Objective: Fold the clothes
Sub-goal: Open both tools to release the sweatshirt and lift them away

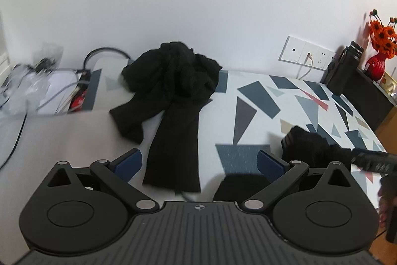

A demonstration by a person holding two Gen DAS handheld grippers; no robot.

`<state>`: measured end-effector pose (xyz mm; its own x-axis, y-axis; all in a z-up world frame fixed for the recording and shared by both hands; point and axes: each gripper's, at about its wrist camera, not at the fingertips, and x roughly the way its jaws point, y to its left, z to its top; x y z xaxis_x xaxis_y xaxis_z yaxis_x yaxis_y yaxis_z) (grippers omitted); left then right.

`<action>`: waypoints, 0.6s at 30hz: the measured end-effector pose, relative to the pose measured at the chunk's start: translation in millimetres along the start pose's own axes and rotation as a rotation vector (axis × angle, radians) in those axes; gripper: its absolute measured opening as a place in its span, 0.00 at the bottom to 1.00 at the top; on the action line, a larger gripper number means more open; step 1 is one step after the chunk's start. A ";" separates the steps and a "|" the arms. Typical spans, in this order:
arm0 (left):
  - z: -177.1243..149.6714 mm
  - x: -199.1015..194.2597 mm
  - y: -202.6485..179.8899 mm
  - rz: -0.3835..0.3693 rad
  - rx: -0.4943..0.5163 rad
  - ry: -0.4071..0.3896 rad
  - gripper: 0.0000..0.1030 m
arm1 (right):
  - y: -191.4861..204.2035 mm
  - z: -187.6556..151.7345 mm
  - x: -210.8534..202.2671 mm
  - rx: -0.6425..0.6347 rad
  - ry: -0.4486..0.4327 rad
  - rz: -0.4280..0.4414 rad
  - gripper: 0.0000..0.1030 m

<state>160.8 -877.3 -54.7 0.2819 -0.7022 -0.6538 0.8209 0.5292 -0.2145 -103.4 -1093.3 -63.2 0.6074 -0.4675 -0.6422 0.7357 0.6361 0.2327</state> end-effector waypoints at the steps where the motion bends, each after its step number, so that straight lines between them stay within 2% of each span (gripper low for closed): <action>1: -5.5 -5.7 1.0 -0.014 -0.006 -0.002 0.98 | 1.0 -0.2 -9.4 0.013 -0.011 -0.029 0.99; 6: -33.1 -34.1 5.9 -0.081 -0.037 -0.011 0.99 | 14.5 -8.5 -55.5 0.009 -0.068 -0.167 0.99; 9: -47.2 -43.8 6.9 -0.092 -0.030 -0.002 0.99 | 24.1 -19.1 -79.2 -0.016 -0.083 -0.215 0.99; 14: -59.4 -47.2 -4.8 -0.019 0.070 -0.003 0.99 | 33.7 -27.5 -111.3 -0.055 -0.068 -0.255 0.99; 18: -64.8 -55.4 -8.9 -0.060 0.069 -0.066 0.99 | 38.5 -12.7 -137.4 -0.083 -0.087 -0.238 0.99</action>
<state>105.7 -812.2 -63.5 0.2613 -0.7627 -0.5916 0.8690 0.4526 -0.1997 -162.3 -996.8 24.7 0.4466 -0.6587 -0.6054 0.8358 0.5486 0.0196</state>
